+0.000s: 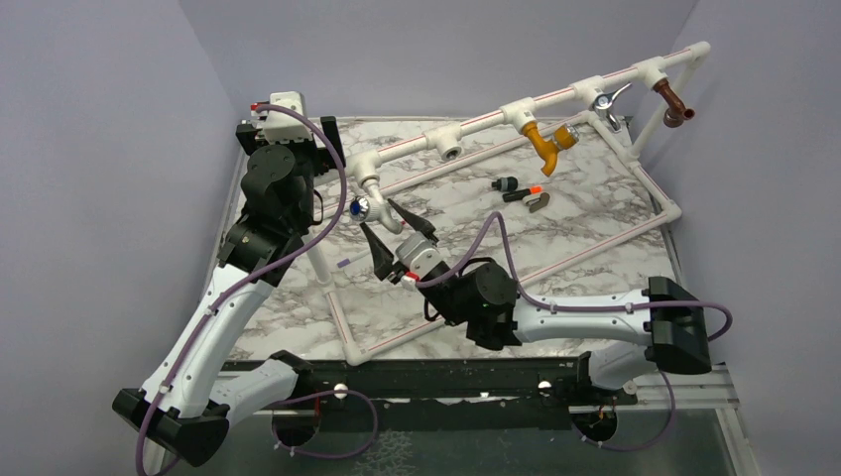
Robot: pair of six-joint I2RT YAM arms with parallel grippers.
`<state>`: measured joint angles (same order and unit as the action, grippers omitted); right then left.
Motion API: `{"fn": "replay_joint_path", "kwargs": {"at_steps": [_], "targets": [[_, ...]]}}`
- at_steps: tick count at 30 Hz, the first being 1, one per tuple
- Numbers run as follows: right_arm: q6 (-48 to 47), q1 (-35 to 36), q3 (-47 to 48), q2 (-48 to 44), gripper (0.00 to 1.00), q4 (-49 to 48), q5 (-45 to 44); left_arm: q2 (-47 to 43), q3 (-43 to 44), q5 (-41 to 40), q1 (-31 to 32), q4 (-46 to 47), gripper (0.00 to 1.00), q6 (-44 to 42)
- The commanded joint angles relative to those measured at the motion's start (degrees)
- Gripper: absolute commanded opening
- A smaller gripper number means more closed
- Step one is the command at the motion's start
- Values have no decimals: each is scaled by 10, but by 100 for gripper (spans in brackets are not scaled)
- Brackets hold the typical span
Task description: Install the water faucets
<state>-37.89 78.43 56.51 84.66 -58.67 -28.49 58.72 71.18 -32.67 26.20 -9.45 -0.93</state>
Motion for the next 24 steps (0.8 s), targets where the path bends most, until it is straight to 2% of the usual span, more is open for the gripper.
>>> {"fn": "replay_joint_path", "kwargs": {"at_steps": [1, 4, 10, 13, 18, 24], "targets": [[-50, 7, 41, -42, 65, 131, 45, -4, -6, -10, -5, 2, 99, -5], [-66, 8, 58, -55, 72, 194, 45, -3, -6, -9, -7, 1, 99, -3], [-158, 27, 91, -37, 75, 260, -21, -2, -4, -5, -9, -2, 99, -1], [-237, 45, 100, 4, 75, 225, -85, -3, -3, -3, -10, -3, 99, 1], [-326, 51, 102, 61, 73, 114, -150, -4, -4, -4, -11, -2, 99, -1], [-351, 51, 115, 89, 67, 61, -173, -4, -4, -2, -11, -1, 99, -1]]}}
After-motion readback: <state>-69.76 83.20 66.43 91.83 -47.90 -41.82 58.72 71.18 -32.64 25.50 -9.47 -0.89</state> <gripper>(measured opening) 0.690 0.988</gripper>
